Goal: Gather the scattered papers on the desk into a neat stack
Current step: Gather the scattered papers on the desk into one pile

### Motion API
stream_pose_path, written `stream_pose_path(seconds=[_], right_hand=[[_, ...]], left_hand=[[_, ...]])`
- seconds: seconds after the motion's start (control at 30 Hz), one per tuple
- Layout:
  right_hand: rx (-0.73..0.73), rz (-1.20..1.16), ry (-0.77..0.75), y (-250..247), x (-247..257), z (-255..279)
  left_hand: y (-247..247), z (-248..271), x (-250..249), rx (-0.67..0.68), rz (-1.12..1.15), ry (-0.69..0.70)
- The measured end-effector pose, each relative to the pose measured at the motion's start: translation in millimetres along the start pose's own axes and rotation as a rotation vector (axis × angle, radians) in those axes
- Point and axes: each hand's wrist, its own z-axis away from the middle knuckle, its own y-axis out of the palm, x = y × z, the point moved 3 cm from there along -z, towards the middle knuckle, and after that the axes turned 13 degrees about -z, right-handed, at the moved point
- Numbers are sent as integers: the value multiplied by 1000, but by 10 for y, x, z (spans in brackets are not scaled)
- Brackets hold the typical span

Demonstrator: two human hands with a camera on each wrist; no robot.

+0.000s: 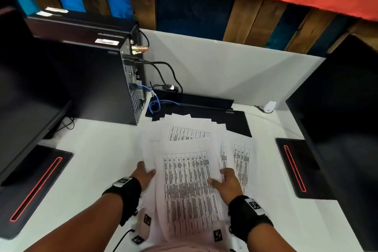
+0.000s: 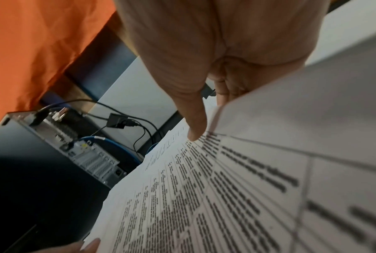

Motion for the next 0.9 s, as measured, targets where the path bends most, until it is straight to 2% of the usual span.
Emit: stream_pose_path(seconds=[0.2,0.4,0.6,0.67,0.73,0.83,0.87,0.9], right_hand=[[54,94,53,4,-22,-6],[-106,56,22,-100,172,-80],[-95,47,26,72,154,-291],[-146,149,57,73,97,-321],[-88,393,45,95,70,-290],[66,518,-47,128,51,-269],[48,510,-48,91,41,-296],[-32,479,-20,6,39,-328]], left_hand=[[-6,52,-17,5,-37,5],[-9,50,-35,18,-30,4],[10,64,-44,-16,0,-28],[43,66,-36,-117,-92,-77],[68,99,-62,-195,-227,-127],[127,84,-115,-210,-161,-106],[138,46,-116,-196,-102,-87],[140,-6,-114,-184,-40,-75]])
